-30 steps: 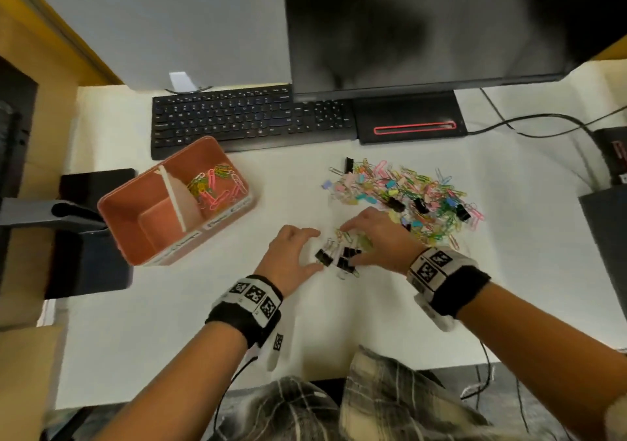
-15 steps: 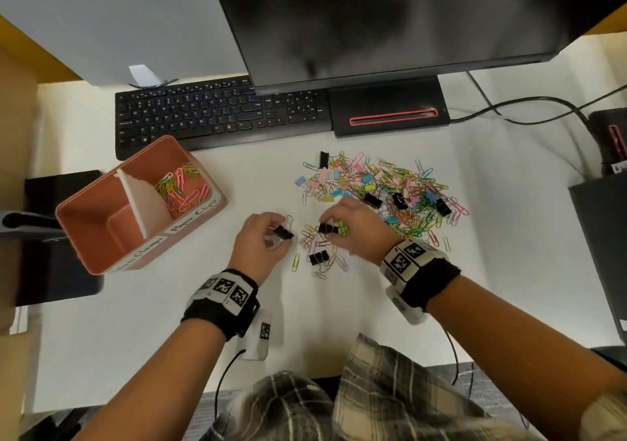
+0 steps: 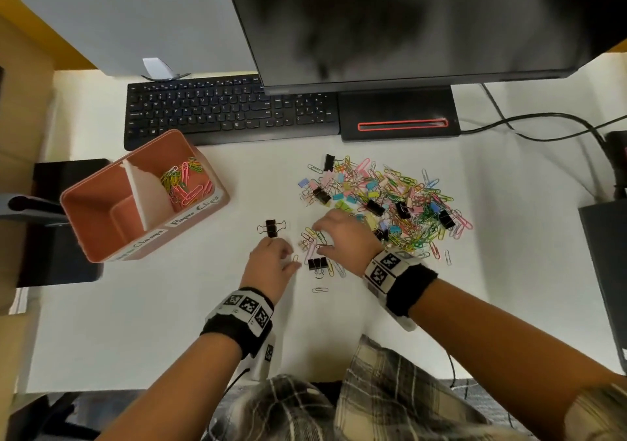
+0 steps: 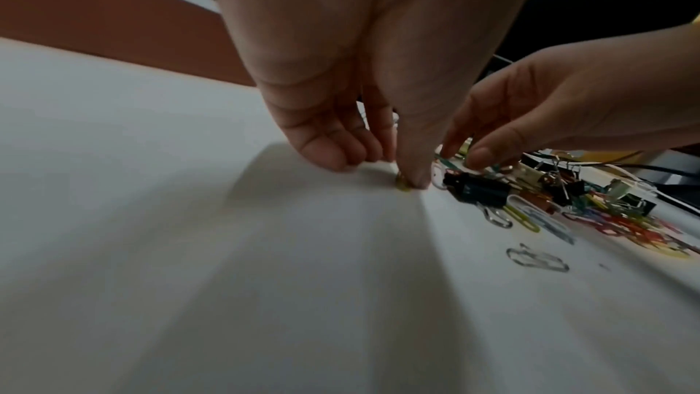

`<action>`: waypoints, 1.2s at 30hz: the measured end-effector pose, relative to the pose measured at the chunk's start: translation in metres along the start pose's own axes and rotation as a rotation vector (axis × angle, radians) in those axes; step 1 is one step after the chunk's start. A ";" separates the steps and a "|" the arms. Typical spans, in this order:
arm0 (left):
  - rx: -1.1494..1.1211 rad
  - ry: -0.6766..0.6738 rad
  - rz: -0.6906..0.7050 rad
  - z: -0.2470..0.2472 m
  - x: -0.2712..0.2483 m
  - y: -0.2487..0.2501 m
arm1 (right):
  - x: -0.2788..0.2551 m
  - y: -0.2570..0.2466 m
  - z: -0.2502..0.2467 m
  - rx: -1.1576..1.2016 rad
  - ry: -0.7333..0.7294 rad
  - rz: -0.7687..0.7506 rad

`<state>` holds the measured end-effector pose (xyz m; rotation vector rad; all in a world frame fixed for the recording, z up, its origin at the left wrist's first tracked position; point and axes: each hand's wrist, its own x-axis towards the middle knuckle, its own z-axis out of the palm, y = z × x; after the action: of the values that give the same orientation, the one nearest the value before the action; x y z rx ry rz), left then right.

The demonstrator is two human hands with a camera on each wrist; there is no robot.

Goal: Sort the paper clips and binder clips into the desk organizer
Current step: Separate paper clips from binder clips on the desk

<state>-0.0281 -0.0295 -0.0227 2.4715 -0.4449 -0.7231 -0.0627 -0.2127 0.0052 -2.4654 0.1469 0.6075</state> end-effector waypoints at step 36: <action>-0.126 0.060 0.081 -0.003 -0.011 -0.007 | 0.002 0.018 -0.011 -0.327 -0.107 -0.159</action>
<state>-0.0338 -0.0181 -0.0198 2.3362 -0.4602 -0.6236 -0.0610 -0.2336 0.0030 -2.7139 -0.2045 0.7397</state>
